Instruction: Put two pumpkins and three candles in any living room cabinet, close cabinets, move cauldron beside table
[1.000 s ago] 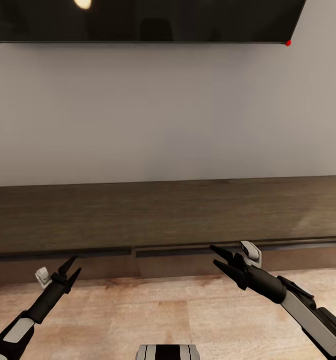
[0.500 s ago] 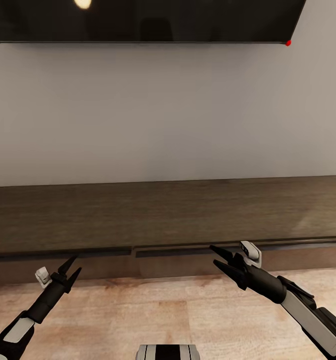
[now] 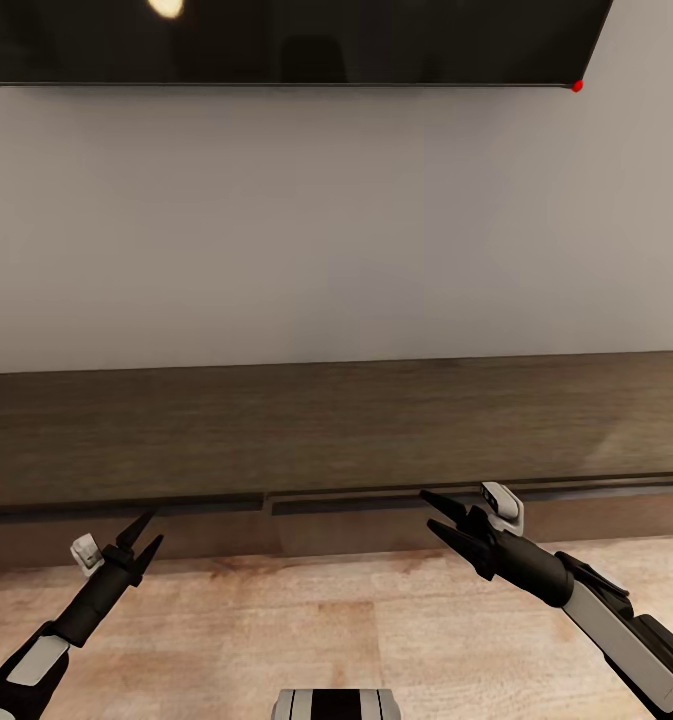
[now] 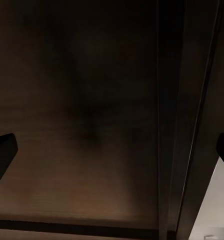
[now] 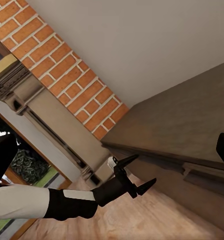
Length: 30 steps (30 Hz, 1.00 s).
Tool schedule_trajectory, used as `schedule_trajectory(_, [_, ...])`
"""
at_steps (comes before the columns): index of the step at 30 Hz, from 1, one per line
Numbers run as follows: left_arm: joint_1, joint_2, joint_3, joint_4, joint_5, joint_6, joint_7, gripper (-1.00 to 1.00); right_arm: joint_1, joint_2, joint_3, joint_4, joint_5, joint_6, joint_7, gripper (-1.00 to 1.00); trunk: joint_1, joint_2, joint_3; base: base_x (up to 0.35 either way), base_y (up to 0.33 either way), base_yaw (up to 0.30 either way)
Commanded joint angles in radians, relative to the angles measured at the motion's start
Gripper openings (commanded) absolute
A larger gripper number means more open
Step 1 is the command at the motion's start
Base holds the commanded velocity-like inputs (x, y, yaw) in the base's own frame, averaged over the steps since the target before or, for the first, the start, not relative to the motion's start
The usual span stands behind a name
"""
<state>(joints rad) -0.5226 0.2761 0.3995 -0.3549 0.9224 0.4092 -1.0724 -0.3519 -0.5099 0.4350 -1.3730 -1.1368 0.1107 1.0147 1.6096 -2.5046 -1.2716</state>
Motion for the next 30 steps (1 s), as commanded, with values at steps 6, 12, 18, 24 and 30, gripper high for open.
schedule_trajectory(6, [-0.001,0.0,0.001,0.001,0.004,0.01,-0.003,1.0,-0.001,-0.001,0.002,0.0,-0.011,0.01,0.002,1.0,0.0,0.0,-0.001,0.0,0.0,0.0])
schedule_trajectory(12, [-0.001,0.0,0.001,0.001,0.004,0.01,-0.003,1.0,-0.001,-0.001,0.002,0.0,-0.011,0.01,0.002,1.0,0.0,0.0,-0.001,0.0,0.0,0.0])
schedule_trajectory(18, [-0.001,0.0,0.001,0.001,0.004,0.01,-0.003,1.0,-0.001,-0.001,0.002,0.0,-0.011,0.01,0.002,1.0,0.0,0.0,-0.001,0.0,0.0,0.0])
schedule_trajectory(24, [-0.001,0.0,0.0,0.001,0.003,0.01,-0.01,1.0,-0.001,-0.001,0.002,0.0,-0.011,0.01,0.002,1.0,0.0,0.0,-0.001,0.0,0.0,0.0])
schedule_trajectory(30, [-0.001,0.0,-0.001,0.001,0.003,0.01,-0.026,1.0,-0.001,-0.001,0.002,0.0,-0.011,0.01,0.002,1.0,0.0,0.0,-0.001,0.0,0.0,0.0])
